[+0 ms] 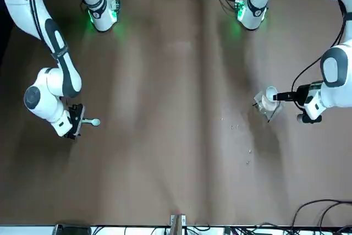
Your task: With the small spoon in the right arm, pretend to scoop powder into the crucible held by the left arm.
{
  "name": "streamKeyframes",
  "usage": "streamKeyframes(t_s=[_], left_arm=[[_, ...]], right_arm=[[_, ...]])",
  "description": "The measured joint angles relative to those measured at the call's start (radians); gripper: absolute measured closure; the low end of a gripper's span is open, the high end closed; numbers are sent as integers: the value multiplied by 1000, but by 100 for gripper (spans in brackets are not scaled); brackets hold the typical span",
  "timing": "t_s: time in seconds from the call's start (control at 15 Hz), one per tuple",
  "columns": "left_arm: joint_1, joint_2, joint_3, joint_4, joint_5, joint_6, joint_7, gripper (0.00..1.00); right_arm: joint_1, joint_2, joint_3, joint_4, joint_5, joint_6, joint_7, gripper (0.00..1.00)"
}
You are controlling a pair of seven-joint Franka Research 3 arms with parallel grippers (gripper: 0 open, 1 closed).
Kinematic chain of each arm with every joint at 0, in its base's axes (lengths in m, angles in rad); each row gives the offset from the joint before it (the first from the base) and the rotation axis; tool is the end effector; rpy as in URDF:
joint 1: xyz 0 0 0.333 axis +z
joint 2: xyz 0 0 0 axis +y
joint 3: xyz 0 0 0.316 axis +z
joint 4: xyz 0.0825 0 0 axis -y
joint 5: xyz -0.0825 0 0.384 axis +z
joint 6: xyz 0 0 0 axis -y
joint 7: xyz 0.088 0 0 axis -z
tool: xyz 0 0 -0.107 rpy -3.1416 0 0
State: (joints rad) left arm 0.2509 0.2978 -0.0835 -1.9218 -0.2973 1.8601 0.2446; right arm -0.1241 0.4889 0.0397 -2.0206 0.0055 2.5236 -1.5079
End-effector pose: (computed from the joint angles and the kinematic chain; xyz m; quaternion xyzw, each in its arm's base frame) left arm 0.5698 0.0750 0.3173 0.9732 0.0290 -0.1436 0.1775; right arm 0.6020 -0.0514 0.2066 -0.7602 -0.6496 -0.0128 0.0025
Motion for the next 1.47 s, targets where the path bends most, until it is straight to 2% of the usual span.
streamKeyframes(t_s=[0.07,0.2,0.4,0.67,0.73,0.87,0.93,1.0,1.13,1.33,1.4,1.47], left_arm=[[-1,0,0,-5,0,0,2,14],[0,0,0,-16,0,0,17,20],[0,1,0,-29,0,0,25,23],[0,1,0,-46,0,0,27,28],[0,1,0,-47,0,0,28,33],[0,1,0,-49,0,0,28,37],[0,1,0,-51,0,0,28,43],[0,1,0,-51,0,0,28,44],[0,1,0,-52,0,0,28,52],[0,3,0,-54,0,0,28,58],[0,4,0,-54,0,0,28,61],[0,6,0,-54,0,-1,28,73]], right_arm=[[-4,12,-1,0,0,9,-10,24],[-7,34,-1,-12,-1,73,-16,25],[-7,41,-1,-17,-1,77,-23,27],[-16,41,-1,-17,-1,69,-58,27],[-22,41,-1,-17,-1,68,-71,27],[-36,41,-1,-17,-1,68,-94,26],[-43,41,-1,-16,-1,68,-100,26],[-48,41,-1,-15,-1,64,-105,26],[-50,40,-1,-5,-1,33,-108,26],[-50,36,2,11,-1,-17,-109,26],[-50,34,2,15,-1,-24,-112,26],[-51,34,0,16,-1,-38,-116,26]])
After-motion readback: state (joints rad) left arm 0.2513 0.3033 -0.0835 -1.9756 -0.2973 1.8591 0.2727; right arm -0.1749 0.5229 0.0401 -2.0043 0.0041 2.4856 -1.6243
